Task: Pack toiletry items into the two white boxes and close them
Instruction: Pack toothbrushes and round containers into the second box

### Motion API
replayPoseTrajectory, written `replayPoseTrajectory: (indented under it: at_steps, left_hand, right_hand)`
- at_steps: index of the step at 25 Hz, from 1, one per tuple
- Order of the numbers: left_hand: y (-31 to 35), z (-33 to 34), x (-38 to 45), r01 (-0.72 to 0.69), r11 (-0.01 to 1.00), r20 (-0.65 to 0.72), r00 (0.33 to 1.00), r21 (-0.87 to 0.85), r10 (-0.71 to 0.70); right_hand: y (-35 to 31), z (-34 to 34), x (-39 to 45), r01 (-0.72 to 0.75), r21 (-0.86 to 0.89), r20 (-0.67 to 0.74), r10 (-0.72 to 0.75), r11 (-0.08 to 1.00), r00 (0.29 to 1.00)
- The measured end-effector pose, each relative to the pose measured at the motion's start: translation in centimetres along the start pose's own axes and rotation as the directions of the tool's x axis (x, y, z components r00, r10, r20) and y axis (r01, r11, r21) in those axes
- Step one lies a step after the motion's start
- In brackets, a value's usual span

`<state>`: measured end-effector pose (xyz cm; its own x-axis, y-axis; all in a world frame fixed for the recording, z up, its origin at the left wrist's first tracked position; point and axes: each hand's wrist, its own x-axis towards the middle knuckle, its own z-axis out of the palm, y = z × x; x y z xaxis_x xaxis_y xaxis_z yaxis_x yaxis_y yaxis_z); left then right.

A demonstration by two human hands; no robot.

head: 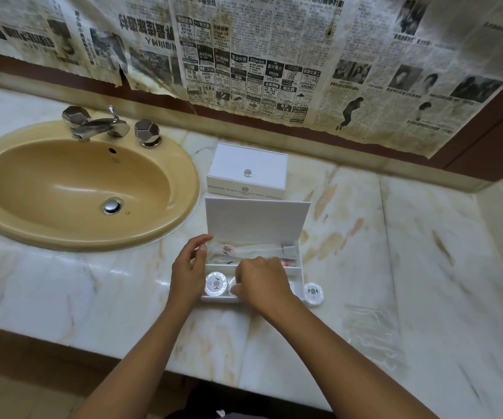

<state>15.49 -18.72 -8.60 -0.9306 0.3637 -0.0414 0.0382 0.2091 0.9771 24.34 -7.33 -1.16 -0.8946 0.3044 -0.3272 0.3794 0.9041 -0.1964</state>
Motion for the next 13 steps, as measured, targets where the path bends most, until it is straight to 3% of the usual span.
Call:
replayPoseTrajectory:
  at_steps: [7,13]
  left_hand:
    - [0.2,0.1,0.0,-0.004,0.999,0.000,1.000,0.035,0.004]
    - [0.4,0.3,-0.1,-0.015,0.999,0.006,1.000,0.048,0.014]
  right_hand:
    - [4.5,-3.5,-2.2,-0.115,0.302,-0.231,0.190,0.946,0.954]
    - [10.5,-1.8,-3.5,-0.338,0.247,-0.092,0.369,0.908,0.925]
